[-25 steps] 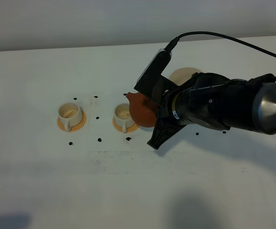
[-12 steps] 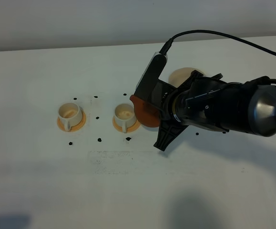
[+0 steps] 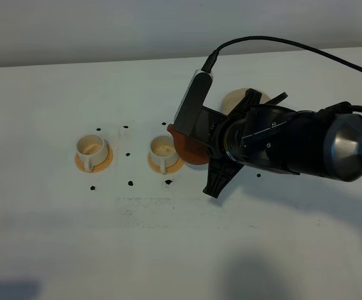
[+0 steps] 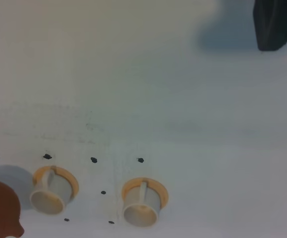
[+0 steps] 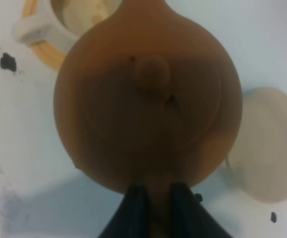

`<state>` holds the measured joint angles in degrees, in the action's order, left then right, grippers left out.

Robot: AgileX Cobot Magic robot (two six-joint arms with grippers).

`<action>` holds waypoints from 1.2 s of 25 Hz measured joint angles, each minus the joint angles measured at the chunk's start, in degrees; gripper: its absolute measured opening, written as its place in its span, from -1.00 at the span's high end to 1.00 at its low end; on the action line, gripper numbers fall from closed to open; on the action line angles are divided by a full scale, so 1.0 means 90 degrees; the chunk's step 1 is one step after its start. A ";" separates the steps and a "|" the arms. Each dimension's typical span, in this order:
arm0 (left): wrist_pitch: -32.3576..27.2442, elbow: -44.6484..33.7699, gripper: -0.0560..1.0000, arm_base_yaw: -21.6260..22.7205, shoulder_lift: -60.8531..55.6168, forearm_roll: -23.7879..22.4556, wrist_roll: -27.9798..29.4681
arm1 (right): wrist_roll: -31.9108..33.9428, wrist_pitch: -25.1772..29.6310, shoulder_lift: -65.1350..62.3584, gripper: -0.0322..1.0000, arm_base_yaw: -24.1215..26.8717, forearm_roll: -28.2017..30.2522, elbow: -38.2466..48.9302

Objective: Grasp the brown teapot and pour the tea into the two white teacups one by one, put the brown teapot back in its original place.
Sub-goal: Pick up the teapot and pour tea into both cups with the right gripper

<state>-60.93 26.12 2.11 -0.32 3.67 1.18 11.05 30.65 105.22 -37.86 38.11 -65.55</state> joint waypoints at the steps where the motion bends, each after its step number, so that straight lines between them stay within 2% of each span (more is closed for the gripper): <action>1: 0.0000 0.0000 0.27 0.0000 0.0000 0.0000 0.0000 | 0.0000 0.0000 0.0000 0.76 0.0000 0.0016 0.0000; 16: 0.0000 0.0000 0.27 0.0000 0.0000 0.0000 0.0000 | -0.0359 -0.0151 0.0193 0.76 -0.0117 0.0182 0.0000; 30: 0.0000 0.0000 0.27 0.0000 0.0000 0.0000 0.0006 | -0.0405 0.0150 0.0314 0.76 -0.0117 0.0366 0.0005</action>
<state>-60.93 26.12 2.11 -0.32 3.67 1.23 7.40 32.00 108.05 -38.92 41.40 -65.51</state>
